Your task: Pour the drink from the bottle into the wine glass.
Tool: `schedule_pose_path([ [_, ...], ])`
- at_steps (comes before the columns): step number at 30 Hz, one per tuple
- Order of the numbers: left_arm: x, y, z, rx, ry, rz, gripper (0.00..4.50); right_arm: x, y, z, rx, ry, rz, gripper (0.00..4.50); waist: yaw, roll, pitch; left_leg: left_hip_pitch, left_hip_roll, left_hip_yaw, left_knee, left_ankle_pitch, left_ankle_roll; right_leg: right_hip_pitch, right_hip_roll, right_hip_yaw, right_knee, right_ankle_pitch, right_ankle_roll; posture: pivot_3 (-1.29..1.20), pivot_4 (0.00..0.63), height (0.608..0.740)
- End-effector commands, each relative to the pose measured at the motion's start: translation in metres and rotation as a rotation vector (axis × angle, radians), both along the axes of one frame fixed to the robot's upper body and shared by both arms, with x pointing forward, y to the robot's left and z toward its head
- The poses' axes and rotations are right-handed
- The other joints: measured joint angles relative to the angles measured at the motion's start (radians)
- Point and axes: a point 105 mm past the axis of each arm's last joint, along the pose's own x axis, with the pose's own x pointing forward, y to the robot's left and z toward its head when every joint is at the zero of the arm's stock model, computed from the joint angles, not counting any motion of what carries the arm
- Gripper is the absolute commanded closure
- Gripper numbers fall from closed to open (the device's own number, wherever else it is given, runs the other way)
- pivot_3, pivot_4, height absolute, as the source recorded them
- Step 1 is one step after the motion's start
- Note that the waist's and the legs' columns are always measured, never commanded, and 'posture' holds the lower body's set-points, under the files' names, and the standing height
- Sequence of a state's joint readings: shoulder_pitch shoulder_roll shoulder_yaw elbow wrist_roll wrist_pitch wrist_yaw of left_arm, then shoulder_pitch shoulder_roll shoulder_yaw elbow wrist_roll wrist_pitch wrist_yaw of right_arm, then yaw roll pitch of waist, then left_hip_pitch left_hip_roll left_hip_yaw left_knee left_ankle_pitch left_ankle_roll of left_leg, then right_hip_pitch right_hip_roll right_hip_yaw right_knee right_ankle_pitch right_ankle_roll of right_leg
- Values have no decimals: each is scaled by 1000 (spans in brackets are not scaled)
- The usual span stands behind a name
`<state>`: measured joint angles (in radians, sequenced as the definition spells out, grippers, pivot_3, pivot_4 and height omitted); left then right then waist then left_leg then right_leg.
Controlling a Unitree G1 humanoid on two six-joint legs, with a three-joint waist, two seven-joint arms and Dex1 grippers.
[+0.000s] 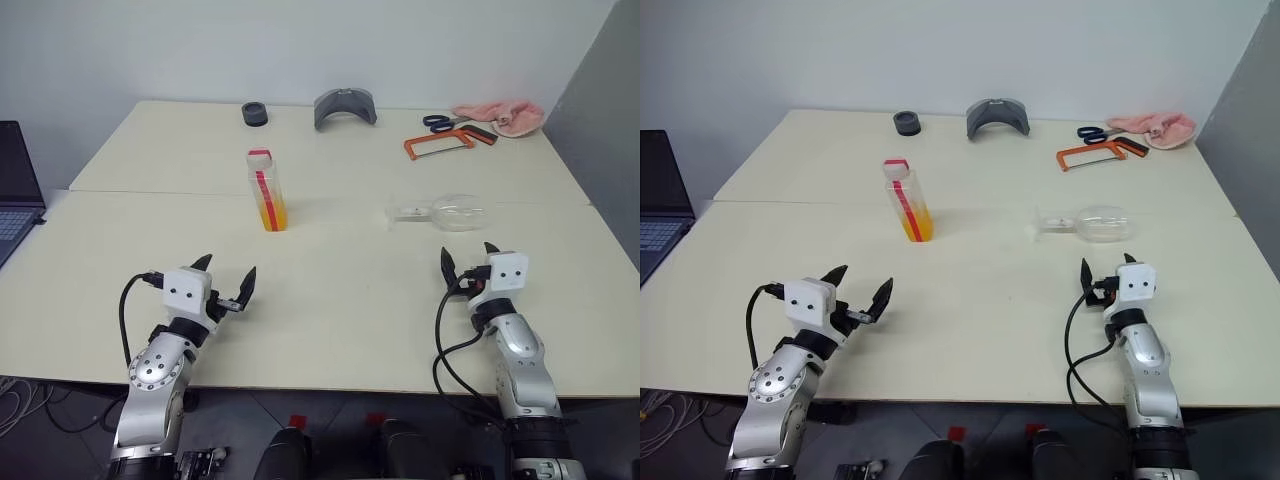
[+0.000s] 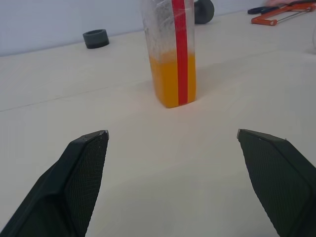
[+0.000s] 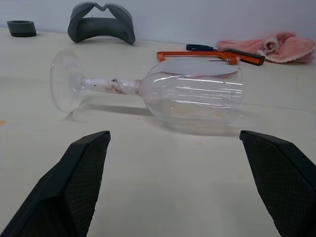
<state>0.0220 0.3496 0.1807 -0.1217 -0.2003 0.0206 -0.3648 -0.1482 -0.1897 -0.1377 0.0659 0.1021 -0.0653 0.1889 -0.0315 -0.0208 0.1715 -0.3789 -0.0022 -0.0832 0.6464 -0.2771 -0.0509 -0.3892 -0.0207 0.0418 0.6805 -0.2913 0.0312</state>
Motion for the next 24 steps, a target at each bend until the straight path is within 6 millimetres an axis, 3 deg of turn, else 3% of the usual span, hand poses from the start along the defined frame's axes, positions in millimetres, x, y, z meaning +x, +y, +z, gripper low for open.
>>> schedule_pose_path([
  [1,1,-7,14,-2,-57,-32,18,1,-4,14,6,-48,-7,0,0,0,0,0,0,0,0,0,0,0,0,0,0,0,0,0,150,740],
  [24,3,-8,14,-23,-11,-86,18,0,4,11,17,-39,23,0,0,0,0,0,0,0,0,0,0,0,0,0,0,0,0,0,150,740],
])
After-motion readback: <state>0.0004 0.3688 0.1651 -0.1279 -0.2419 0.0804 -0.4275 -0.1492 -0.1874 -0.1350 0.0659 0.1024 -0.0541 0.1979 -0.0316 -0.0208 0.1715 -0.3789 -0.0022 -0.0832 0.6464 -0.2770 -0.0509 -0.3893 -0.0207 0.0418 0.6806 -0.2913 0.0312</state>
